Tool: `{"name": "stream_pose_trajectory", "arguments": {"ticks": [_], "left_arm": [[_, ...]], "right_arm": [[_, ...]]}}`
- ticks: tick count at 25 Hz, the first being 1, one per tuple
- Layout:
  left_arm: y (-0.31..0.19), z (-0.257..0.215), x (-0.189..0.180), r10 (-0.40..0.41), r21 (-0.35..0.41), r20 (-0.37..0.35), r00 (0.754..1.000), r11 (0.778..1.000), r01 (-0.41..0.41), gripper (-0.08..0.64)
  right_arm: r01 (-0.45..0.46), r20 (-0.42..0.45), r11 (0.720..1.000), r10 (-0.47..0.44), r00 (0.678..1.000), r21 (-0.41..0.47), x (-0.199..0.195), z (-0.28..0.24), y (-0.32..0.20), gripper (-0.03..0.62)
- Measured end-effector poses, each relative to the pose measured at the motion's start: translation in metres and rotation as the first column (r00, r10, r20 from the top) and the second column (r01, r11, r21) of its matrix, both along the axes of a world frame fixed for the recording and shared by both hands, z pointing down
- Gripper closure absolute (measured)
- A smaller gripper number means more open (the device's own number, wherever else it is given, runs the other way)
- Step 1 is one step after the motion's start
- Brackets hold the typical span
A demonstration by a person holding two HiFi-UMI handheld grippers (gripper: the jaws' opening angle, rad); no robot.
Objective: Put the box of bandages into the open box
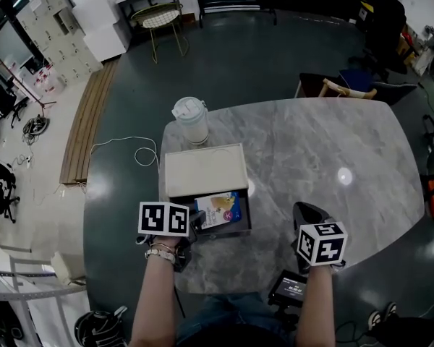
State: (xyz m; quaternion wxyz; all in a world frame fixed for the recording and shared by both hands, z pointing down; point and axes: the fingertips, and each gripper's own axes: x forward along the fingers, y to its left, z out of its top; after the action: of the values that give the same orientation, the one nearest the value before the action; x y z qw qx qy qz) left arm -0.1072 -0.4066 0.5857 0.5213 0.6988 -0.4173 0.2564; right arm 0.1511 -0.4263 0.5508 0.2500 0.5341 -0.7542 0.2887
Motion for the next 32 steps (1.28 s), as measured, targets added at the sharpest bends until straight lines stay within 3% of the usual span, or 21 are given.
{"name": "stream_pose_trajectory", "arguments": {"ticks": [7,12,20,25,32], "left_arm": [[-0.006,0.020,0.013,0.036,-0.099,0.016,0.999,0.995,-0.035,0.468],[0.004,0.046,0.006,0.144,-0.213,0.155,0.977,0.971,-0.109,0.465],[-0.002,0.063,0.003,0.153,-0.229,0.281,0.948,0.969,-0.088,0.463],[-0.003,0.061,0.003,0.160,-0.210,0.304,0.939,0.973,-0.098,0.462],[-0.001,0.050,0.008,0.154,-0.163,0.329,0.932,0.981,-0.105,0.349]], "right_arm": [[0.003,-0.003,0.991,-0.003,1.000,-0.136,0.012,0.024,-0.001,0.566],[-0.018,-0.003,0.990,0.018,1.000,-0.139,0.021,0.026,-0.008,0.566],[-0.043,-0.009,0.986,0.042,0.999,-0.164,0.035,0.032,-0.004,0.566],[-0.058,-0.013,0.986,0.056,0.998,-0.159,0.044,0.028,-0.002,0.566],[-0.068,-0.013,0.991,0.067,0.998,-0.119,0.050,0.014,-0.002,0.566]]}}
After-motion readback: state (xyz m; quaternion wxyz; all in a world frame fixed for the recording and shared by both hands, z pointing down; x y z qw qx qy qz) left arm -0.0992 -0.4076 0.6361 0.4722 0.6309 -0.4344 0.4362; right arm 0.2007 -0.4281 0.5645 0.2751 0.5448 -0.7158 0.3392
